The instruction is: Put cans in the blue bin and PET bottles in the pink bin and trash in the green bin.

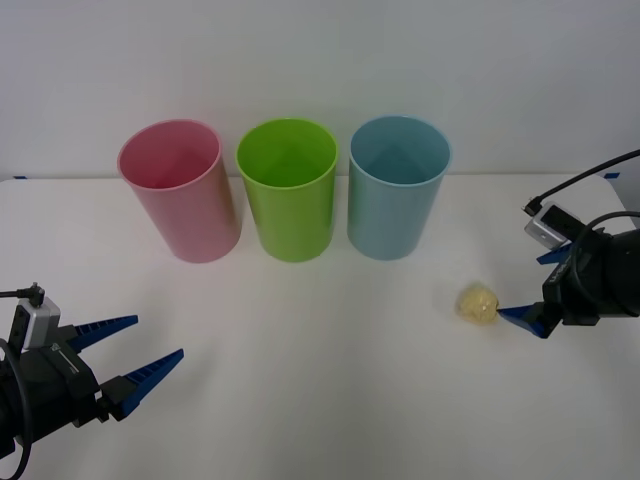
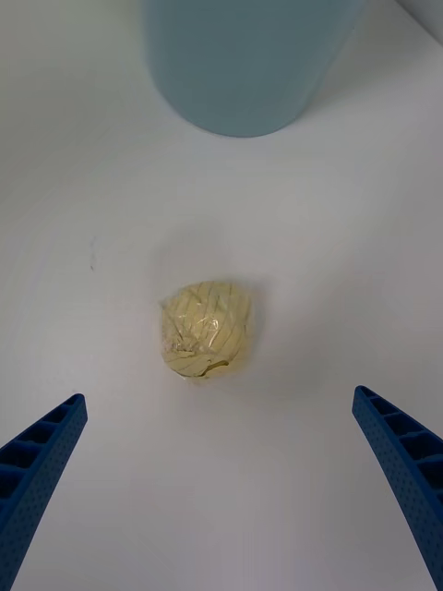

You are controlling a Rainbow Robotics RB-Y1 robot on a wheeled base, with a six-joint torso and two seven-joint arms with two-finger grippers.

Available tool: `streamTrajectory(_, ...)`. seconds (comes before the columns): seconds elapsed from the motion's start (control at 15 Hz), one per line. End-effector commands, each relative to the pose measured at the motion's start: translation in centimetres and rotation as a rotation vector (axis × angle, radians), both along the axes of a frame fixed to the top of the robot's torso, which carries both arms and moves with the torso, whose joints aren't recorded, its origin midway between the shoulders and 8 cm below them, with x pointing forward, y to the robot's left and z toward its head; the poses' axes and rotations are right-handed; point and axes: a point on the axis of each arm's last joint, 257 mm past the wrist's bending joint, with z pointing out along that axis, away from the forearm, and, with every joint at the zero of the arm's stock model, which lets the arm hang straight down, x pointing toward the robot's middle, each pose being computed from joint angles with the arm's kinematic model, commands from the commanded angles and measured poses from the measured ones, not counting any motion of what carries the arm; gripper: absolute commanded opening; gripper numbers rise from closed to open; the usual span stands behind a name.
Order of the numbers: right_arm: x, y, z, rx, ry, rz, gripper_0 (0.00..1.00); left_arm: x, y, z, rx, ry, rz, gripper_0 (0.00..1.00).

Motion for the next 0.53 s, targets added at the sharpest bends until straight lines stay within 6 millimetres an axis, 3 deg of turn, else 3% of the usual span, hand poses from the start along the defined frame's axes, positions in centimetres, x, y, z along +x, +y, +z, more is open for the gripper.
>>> streamTrajectory(0.07, 0.7, 0.1, -1.3, 0.013, 0.024, -0.02, 1.0, 0.0, 0.0, 0.0, 0.0, 0.0, 0.0, 1.0)
streamTrajectory(0.33, 1.6, 0.6, -2.4, -0.014, 0.018, -0.049, 1.0, 0.0, 0.0, 0.0, 0.0, 0.0, 0.0, 1.0)
streamTrajectory(0.53, 1.6, 1.1, -4.4, -0.016, 0.069, -0.044, 1.0, 0.0, 0.0, 0.0, 0.0, 0.0, 0.0, 1.0)
